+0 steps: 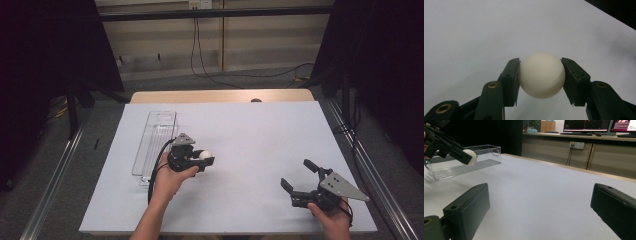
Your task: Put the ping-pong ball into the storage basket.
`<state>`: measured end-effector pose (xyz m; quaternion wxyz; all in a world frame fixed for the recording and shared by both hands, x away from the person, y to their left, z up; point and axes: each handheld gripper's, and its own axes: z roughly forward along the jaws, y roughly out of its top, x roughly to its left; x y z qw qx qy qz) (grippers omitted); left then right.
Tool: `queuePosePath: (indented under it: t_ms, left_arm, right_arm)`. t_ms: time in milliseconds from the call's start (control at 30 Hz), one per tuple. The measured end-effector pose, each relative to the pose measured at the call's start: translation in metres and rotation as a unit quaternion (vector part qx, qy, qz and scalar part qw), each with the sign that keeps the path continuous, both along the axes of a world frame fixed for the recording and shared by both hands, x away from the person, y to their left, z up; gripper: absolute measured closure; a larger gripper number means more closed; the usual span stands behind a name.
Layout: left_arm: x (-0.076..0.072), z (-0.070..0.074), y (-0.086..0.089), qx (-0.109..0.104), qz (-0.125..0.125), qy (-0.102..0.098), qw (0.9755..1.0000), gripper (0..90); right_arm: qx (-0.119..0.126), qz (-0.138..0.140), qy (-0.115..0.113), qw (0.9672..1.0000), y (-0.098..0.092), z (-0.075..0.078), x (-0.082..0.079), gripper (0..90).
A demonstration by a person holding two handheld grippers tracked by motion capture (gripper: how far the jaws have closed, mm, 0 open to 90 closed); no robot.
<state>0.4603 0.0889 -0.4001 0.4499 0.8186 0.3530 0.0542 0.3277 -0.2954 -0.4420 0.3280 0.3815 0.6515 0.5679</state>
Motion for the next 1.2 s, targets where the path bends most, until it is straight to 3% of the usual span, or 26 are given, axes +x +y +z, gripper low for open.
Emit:
queuePosePath:
  t_ms: [1200]
  left_arm:
    - [0.004,0.004,0.015,0.005,0.025,-0.004,0.9997,51.2]
  right_arm:
    - [0.001,-0.001,0.0,1.0,0.0,0.001,0.0,1.7]
